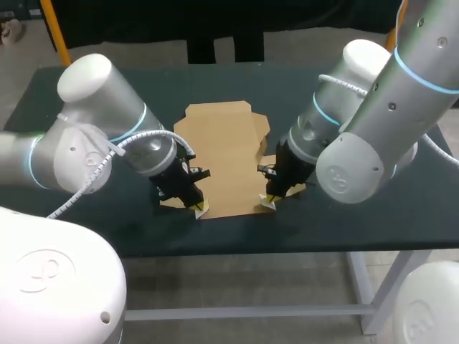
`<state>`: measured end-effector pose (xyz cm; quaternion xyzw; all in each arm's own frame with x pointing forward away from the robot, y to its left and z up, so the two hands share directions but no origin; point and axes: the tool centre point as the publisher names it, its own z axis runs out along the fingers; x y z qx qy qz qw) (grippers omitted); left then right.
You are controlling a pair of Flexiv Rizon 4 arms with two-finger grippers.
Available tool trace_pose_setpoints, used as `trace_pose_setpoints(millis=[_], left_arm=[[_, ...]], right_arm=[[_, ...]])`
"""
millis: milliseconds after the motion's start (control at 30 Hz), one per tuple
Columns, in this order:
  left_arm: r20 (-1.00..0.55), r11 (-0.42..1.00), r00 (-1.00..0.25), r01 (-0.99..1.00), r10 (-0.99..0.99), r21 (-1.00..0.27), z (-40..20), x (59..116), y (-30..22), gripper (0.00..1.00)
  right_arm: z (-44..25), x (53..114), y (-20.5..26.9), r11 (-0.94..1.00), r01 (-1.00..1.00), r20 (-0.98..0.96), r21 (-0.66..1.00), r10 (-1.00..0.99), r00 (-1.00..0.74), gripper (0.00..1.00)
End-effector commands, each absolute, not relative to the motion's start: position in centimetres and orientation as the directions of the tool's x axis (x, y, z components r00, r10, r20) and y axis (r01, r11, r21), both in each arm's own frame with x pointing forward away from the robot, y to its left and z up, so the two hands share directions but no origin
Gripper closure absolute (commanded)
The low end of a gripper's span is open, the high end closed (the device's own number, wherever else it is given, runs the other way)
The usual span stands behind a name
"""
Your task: Assemble the packaging by folding the flat box into shape, placing the metal phone stand inside, and closing the box properly
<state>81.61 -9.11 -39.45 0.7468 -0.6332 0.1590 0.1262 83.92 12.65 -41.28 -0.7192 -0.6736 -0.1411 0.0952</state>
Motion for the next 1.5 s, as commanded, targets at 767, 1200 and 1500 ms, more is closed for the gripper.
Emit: trace_pose_setpoints(millis=[767,1200,1500], left_arm=[[0.318,-0.206,0.174,-0.976,-0.932,-0.07,-40.0,80.6,-11.5,1.0],[0.3,-0.214,0.174,-0.971,-0.938,-0.106,-40.6,80.7,-11.9,1.0],[0.304,-0.216,0.172,-0.969,-0.937,-0.12,-40.9,81.3,-11.1,1.0]], right_arm=[[-42.2,82.6,13.7,-0.123,0.989,0.253,0.084,0.962,0.099,1.0],[-42.7,82.2,14.2,-0.131,0.987,0.228,0.097,0.968,0.107,1.0],[-43.3,82.5,14.5,-0.124,0.988,0.207,0.09,0.973,0.103,1.0]])
